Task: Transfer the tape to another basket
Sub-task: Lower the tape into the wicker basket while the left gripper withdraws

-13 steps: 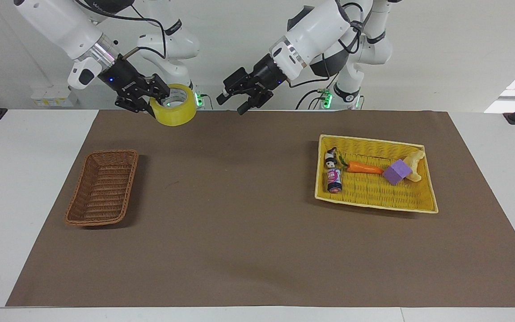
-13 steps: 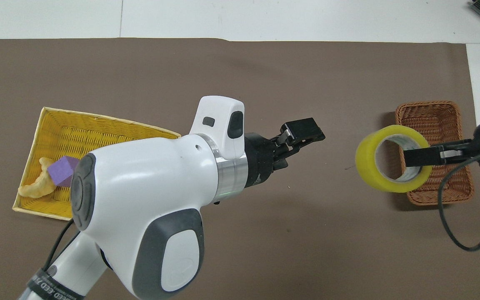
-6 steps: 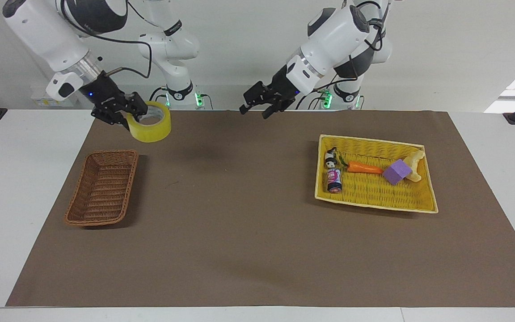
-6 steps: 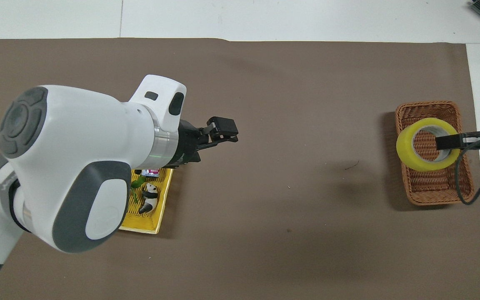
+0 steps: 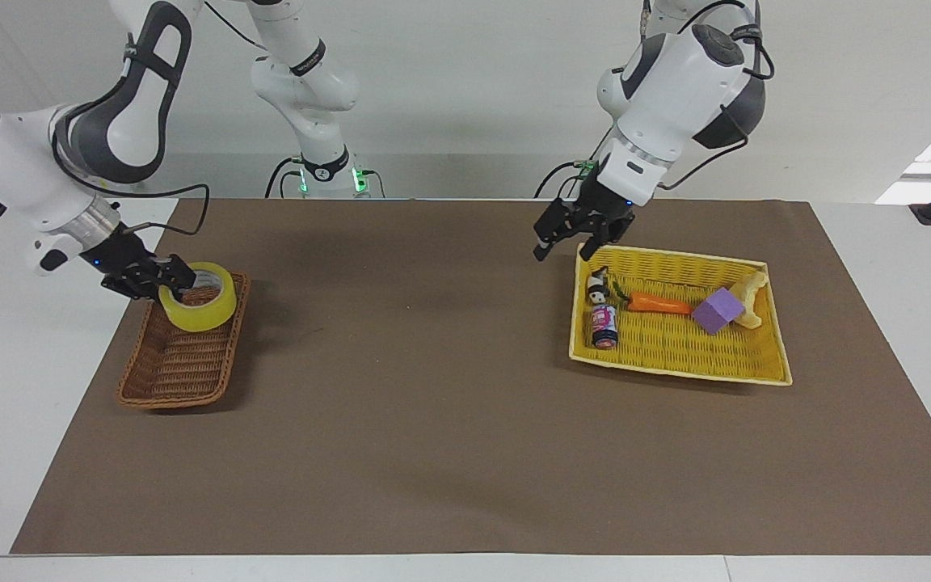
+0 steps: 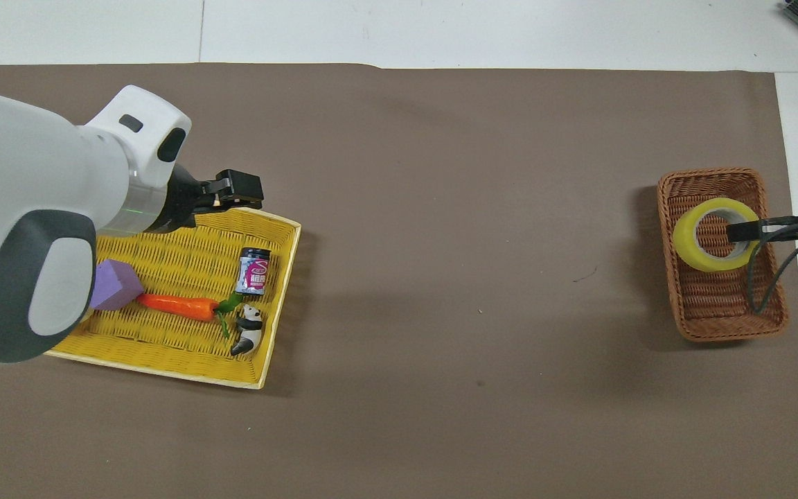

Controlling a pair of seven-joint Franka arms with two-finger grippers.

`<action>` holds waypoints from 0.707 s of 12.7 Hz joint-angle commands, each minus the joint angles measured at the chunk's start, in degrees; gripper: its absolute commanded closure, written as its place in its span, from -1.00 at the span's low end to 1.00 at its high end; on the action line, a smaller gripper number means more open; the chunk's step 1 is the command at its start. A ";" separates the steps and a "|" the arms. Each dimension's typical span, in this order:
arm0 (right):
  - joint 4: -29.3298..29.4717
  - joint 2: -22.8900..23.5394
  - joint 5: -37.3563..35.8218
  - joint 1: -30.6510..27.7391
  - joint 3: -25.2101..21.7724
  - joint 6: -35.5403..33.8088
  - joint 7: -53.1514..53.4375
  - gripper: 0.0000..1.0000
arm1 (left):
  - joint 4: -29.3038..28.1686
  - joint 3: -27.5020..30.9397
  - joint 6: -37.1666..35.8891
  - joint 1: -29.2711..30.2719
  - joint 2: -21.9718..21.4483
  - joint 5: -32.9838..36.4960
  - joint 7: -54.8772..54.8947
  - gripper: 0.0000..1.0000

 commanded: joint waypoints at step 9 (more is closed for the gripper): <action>0.35 3.94 -0.43 -2.79 0.58 2.63 -6.62 0.44 | -0.22 -0.51 -9.80 10.90 -1.23 2.38 3.78 -1.00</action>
